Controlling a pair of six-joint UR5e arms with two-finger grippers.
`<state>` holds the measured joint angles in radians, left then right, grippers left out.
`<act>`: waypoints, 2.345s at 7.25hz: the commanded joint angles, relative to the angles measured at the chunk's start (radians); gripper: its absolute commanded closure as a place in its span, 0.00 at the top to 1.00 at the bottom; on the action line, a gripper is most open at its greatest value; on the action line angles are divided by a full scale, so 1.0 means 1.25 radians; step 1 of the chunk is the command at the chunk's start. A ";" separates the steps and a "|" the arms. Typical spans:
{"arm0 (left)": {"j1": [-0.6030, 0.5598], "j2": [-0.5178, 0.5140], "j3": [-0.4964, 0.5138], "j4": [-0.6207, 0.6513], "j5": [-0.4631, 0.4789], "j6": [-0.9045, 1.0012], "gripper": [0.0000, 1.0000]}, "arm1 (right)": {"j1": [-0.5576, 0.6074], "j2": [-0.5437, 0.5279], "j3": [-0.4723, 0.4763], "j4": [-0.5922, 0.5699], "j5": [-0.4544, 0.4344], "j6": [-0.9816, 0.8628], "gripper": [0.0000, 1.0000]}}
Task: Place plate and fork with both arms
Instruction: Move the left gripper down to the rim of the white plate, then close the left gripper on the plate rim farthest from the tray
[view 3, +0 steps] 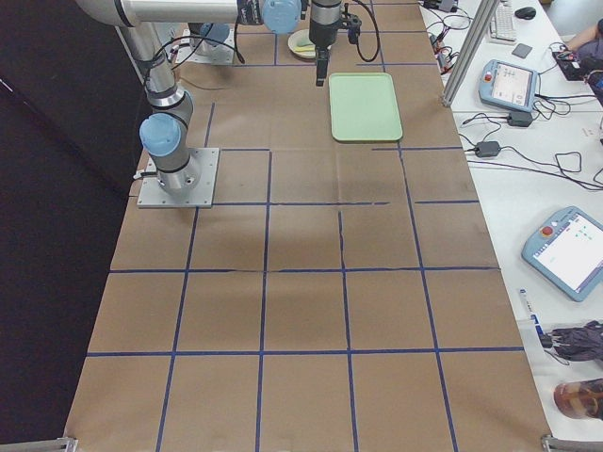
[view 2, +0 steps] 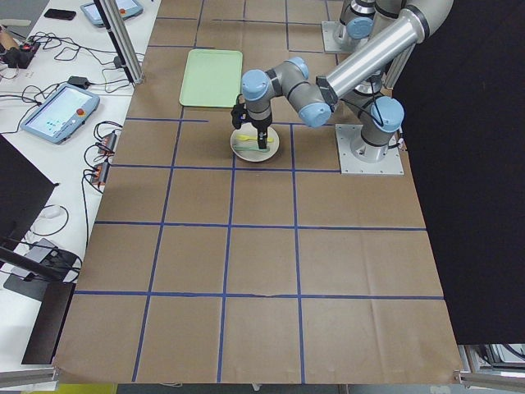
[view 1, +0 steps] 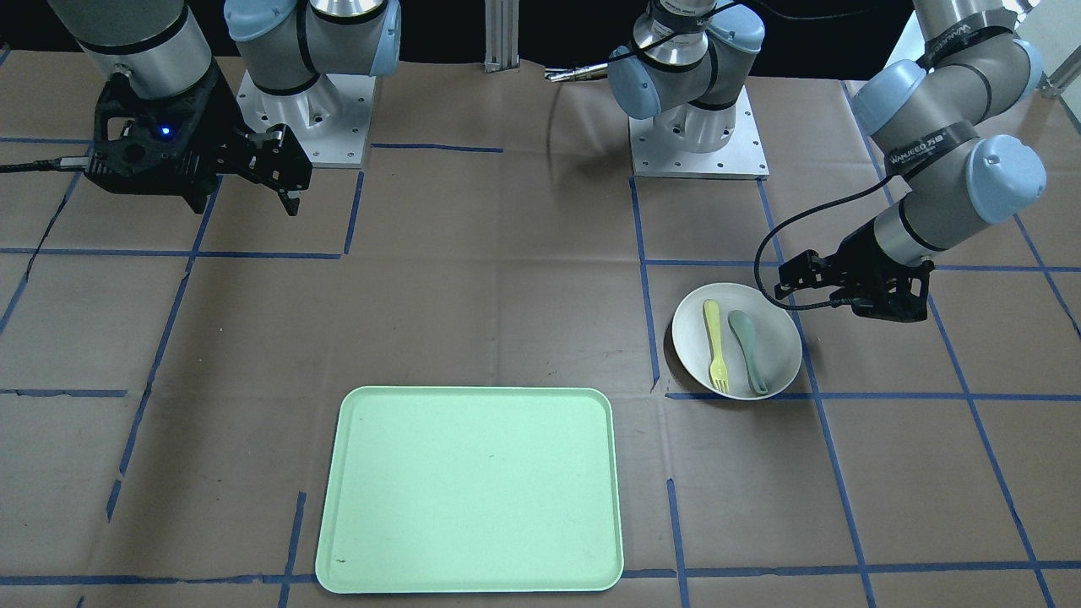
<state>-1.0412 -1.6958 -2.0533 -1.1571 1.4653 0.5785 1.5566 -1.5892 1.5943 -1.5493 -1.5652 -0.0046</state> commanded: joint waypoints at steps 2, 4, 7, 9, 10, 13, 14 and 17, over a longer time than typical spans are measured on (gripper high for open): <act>0.056 -0.091 -0.004 0.098 -0.052 0.055 0.99 | 0.000 0.000 0.000 0.000 0.002 0.000 1.00; 0.057 -0.112 -0.013 0.140 -0.085 0.065 0.99 | 0.000 0.000 0.000 0.000 0.000 0.000 1.00; 0.057 -0.118 -0.014 0.137 -0.114 0.065 0.70 | 0.001 0.000 0.000 0.000 0.002 0.000 1.00; 0.057 -0.121 -0.015 0.124 -0.113 0.062 0.61 | 0.002 0.000 0.000 0.000 0.003 0.000 1.00; 0.057 -0.121 -0.017 0.122 -0.112 0.062 0.49 | 0.002 0.000 0.000 0.000 0.003 0.000 1.00; 0.057 -0.121 -0.020 0.114 -0.113 0.059 0.32 | 0.002 0.000 0.000 0.000 0.003 0.000 1.00; 0.056 -0.121 -0.020 0.107 -0.113 0.059 0.28 | 0.002 0.000 0.000 0.000 0.004 0.000 1.00; 0.056 -0.122 -0.020 0.106 -0.112 0.059 0.17 | 0.002 0.000 0.000 0.000 0.003 0.000 1.00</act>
<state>-0.9709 -1.8479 -2.0784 -1.0241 1.3241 0.6520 1.5585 -1.5892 1.5938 -1.5493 -1.5615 -0.0046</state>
